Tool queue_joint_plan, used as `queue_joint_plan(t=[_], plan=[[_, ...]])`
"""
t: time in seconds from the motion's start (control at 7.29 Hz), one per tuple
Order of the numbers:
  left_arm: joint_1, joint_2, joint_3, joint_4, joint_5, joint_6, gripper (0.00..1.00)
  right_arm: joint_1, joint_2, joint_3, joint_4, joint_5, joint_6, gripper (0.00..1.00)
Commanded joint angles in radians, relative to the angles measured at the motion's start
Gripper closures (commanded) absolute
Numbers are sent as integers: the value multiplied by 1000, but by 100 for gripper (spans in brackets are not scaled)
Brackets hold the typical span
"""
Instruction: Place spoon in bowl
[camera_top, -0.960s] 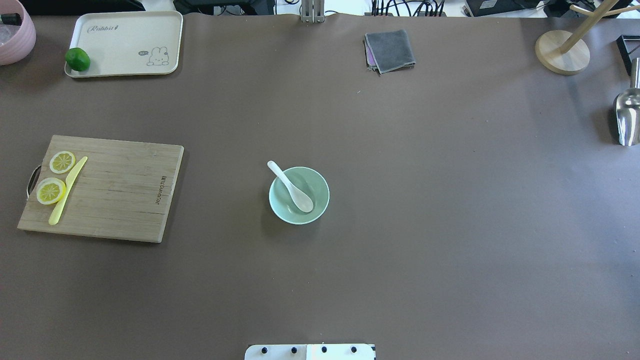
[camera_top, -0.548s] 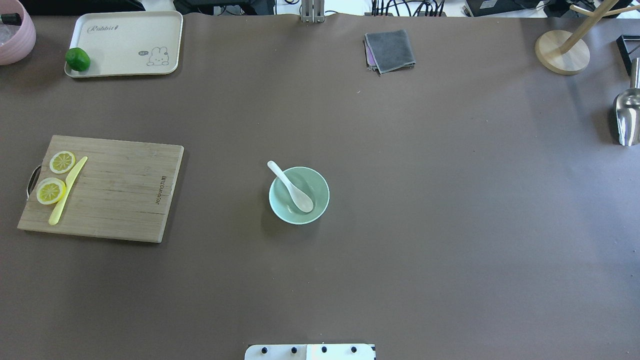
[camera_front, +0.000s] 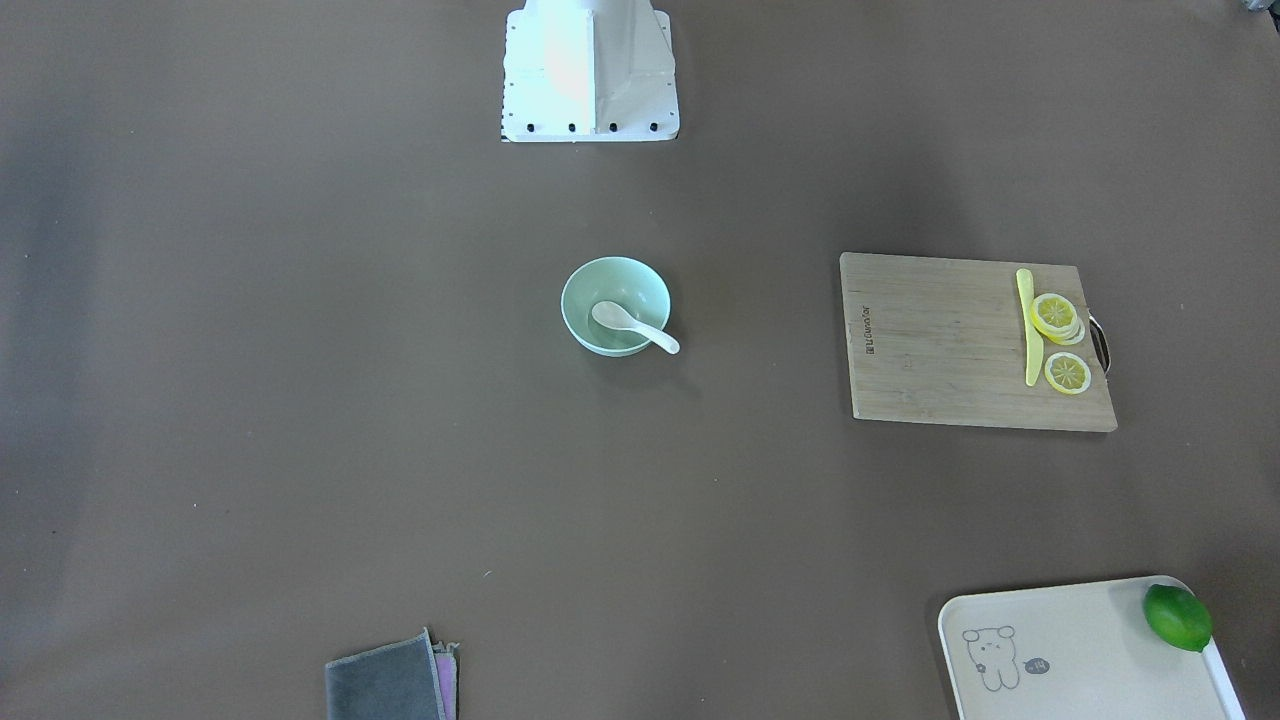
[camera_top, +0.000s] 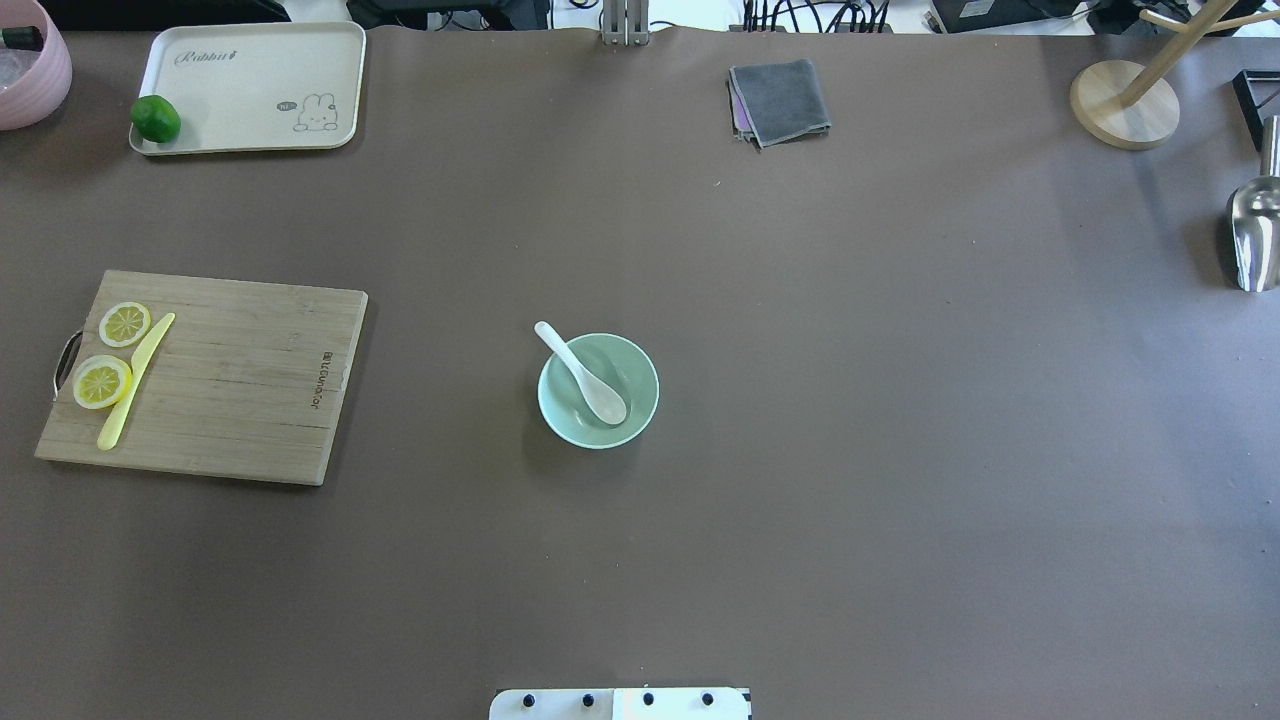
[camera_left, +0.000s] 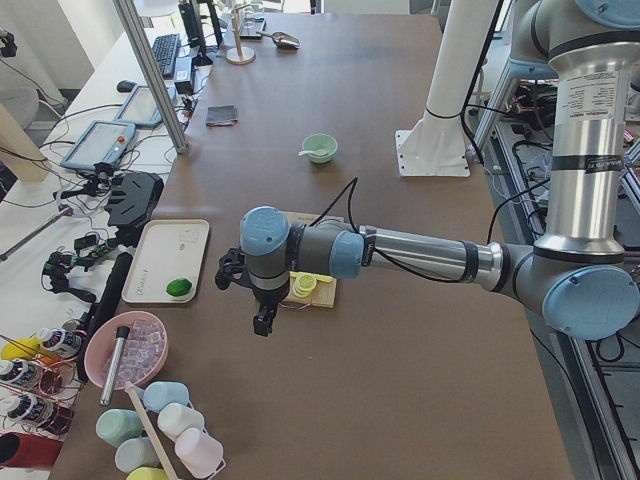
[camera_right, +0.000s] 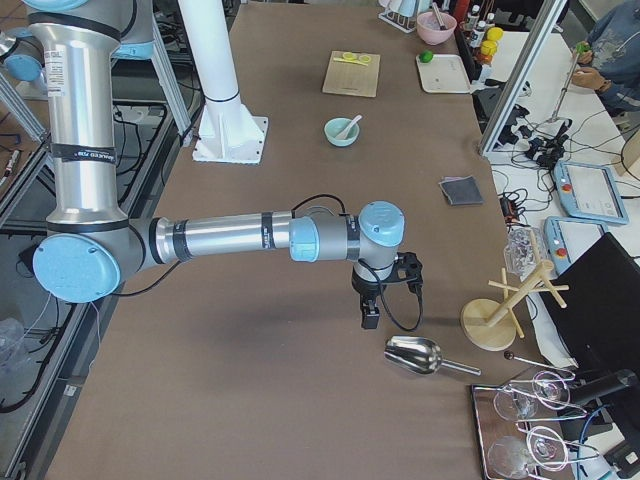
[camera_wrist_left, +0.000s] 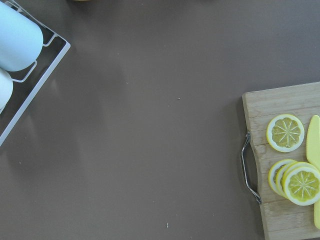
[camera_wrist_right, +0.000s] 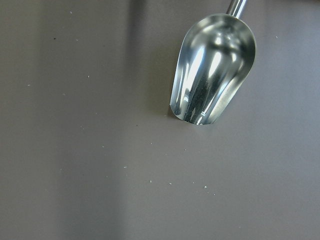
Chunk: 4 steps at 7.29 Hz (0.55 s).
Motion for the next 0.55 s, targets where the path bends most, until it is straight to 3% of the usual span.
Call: queue_joint_plan(t=[0.0,0.41], plan=[[-3,2,1,4,4,-3,2,0,-5,12,-2,18,-1,0],[-4,0,-2,-6,6,3,2,-9,36,-2,-7,7,-1,0]])
